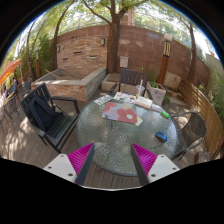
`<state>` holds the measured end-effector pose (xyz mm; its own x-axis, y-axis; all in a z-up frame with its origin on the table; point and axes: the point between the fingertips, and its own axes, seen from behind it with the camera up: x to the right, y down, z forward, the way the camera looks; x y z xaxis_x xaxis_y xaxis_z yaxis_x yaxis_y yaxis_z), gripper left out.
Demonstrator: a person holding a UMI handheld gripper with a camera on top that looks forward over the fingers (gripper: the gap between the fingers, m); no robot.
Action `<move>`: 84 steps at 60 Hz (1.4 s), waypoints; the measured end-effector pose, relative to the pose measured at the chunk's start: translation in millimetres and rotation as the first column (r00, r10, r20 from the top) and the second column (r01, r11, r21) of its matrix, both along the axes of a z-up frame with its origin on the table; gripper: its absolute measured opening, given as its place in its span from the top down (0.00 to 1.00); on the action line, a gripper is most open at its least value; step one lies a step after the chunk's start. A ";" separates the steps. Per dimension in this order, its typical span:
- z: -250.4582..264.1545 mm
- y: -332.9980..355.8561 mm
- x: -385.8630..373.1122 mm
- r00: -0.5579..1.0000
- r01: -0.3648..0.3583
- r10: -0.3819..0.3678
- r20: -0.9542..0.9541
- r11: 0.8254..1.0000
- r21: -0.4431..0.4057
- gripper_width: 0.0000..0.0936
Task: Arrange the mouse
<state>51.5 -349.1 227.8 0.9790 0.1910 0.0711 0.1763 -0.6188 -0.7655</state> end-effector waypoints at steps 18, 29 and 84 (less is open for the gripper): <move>-37.2 3.0 62.3 0.997 0.076 -0.076 0.010 0.996 -0.038 0.20; -94.5 17.2 169.8 0.977 0.201 -0.197 0.079 0.978 -0.054 0.19; -239.2 267.1 318.7 0.995 0.100 -0.099 0.025 0.994 -0.046 0.34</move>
